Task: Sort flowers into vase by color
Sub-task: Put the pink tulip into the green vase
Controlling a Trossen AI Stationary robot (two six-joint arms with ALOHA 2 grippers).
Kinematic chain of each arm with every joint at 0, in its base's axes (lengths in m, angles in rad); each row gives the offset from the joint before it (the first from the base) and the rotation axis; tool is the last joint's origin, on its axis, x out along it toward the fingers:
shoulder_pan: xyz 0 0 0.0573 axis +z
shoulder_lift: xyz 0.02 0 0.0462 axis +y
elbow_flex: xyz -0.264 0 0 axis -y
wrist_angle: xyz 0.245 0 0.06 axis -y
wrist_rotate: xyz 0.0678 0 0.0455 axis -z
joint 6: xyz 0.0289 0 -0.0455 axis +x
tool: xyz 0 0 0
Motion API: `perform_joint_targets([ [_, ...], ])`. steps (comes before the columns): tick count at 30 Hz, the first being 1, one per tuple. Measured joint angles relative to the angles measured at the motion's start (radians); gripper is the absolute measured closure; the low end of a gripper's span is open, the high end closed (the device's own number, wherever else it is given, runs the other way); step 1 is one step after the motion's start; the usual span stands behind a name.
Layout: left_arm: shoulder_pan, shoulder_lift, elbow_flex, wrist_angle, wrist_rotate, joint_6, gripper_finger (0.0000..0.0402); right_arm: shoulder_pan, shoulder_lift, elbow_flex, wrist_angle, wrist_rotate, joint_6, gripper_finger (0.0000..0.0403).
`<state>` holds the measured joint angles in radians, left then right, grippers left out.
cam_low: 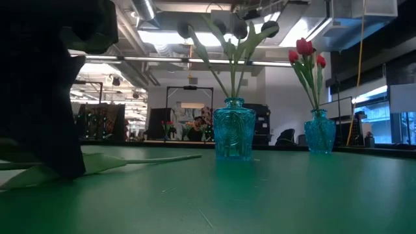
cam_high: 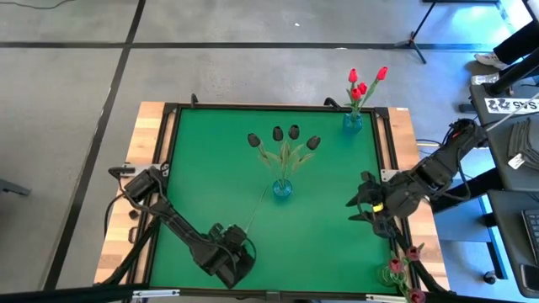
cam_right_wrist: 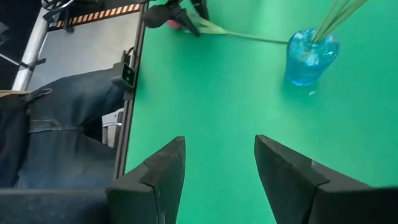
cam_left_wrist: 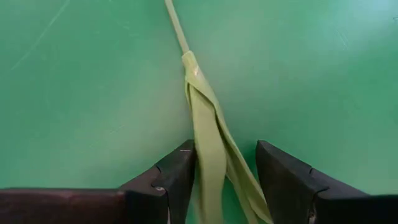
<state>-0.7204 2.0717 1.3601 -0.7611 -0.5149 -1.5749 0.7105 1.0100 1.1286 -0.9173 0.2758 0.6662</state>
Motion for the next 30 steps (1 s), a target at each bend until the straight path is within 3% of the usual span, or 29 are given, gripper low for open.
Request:
perform_joint_targets([
  [5, -0.003, 0.029, 0.003, -0.002, -0.029, 0.005, 0.0275, -0.007, 0.000, 0.000, 0.004, 0.001, -0.021, 0.0210],
  [14, -0.027, 0.037, 0.035, -0.009, 0.003, 0.089, 0.0391, -0.006, 0.000, 0.000, 0.038, 0.001, -0.024, 0.0210],
  [22, -0.048, 0.043, 0.157, -0.036, 0.134, 0.221, 0.0387, -0.006, 0.000, 0.000, 0.074, 0.028, -0.073, 0.0210],
  [27, -0.034, 0.042, 0.181, -0.115, 0.111, 0.249, 0.0387, -0.006, 0.000, 0.000, 0.091, 0.029, -0.074, 0.0210],
  [30, 0.003, 0.042, 0.181, -0.091, 0.046, 0.334, 0.0387, -0.006, 0.000, 0.000, 0.109, 0.028, -0.106, 0.0210],
])
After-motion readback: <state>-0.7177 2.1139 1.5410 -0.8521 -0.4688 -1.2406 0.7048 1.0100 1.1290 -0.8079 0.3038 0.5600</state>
